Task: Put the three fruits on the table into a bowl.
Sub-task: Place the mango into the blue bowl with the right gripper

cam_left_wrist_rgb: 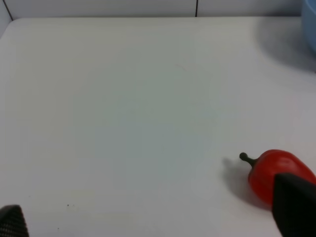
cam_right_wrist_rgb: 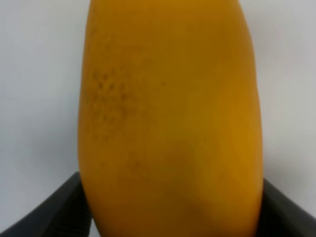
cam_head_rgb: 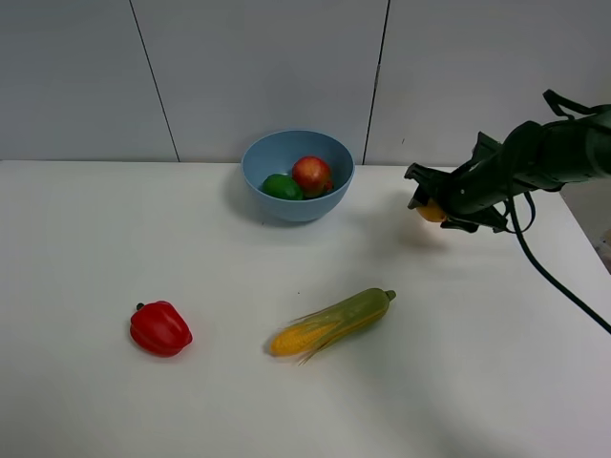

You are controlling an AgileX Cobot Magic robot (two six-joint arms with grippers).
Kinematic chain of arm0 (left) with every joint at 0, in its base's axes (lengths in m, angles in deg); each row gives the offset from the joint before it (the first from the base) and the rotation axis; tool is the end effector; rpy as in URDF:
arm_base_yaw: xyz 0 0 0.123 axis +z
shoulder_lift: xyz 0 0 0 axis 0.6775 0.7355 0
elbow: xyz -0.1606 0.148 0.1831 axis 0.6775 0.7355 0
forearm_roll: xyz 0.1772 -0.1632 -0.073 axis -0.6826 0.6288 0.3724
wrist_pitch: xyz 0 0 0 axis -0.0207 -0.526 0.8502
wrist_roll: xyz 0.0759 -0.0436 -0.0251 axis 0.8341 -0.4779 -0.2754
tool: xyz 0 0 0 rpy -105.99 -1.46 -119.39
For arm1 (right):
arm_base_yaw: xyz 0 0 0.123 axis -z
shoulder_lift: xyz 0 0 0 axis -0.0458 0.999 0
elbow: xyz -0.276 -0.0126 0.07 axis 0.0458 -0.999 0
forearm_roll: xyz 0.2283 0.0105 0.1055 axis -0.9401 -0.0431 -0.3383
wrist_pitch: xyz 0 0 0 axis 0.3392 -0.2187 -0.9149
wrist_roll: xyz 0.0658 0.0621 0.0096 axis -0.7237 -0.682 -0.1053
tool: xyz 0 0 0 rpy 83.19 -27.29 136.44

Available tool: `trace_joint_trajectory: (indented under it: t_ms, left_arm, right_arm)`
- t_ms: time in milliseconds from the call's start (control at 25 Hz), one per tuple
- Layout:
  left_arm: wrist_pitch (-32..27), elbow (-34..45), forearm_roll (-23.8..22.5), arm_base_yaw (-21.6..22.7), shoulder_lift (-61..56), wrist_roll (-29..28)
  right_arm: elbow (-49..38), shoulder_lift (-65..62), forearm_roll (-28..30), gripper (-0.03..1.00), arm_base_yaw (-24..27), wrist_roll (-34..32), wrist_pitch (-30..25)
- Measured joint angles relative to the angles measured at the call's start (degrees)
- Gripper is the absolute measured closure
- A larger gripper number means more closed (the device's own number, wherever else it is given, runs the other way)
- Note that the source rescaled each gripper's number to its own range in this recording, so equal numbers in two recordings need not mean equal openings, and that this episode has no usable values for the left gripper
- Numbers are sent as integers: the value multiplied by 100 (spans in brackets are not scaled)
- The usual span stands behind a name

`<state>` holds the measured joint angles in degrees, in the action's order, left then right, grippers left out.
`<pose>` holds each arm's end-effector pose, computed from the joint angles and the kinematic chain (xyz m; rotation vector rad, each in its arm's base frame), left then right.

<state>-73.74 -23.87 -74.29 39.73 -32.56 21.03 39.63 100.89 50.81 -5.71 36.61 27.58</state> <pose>-0.0064 0.0113 0.2812 -0.1015 2.0092 0.0400 0.3706 0.0642 0.1579 0.6358 2.4963 0.4575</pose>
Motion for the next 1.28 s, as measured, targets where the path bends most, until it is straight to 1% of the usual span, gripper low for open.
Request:
trace_joint_trajectory:
  t_ms: [240, 400, 560, 720, 920, 1040, 1080, 1120, 1160, 1200, 1240, 1280]
  left_arm:
    - [0, 0, 0, 0, 0, 0]
    - [0, 0, 0, 0, 0, 0]
    - [0, 0, 0, 0, 0, 4]
    - [0, 0, 0, 0, 0, 4]
    - [0, 0, 0, 0, 0, 4]
    - [0, 0, 0, 0, 0, 4]
    - [0, 0, 0, 0, 0, 8]
    - [0, 0, 0, 0, 0, 8]
    - [0, 0, 0, 0, 0, 11]
    - [0, 0, 0, 0, 0, 16]
    - [0, 0, 0, 0, 0, 18]
    - [0, 0, 0, 0, 0, 18]
  right_arm:
    - [849, -91, 0, 97, -374, 620, -286]
    - [1753, 52, 18, 97, -709, 994, -607]
    - [2849, 597, 119, 97, -1102, 1118, -1207]
    - [3730, 1332, 175, 97, -1507, 1136, -1784]
    - [4409, 2109, 193, 97, -1799, 1136, -2458]
    - [4584, 2320, 394, 97, -1841, 1235, -2748]
    - [4597, 2343, 487, 92, -1845, 1267, -2778]
    - [4603, 2342, 571, 80, -1845, 1294, -2760]
    - [4618, 2342, 648, 65, -1845, 1293, -2710]
    - [4623, 2342, 691, 54, -1845, 1299, -2621]
    - [4630, 2342, 731, 46, -1845, 1318, -2547]
    - [4630, 2342, 763, 41, -1845, 1324, -2493]
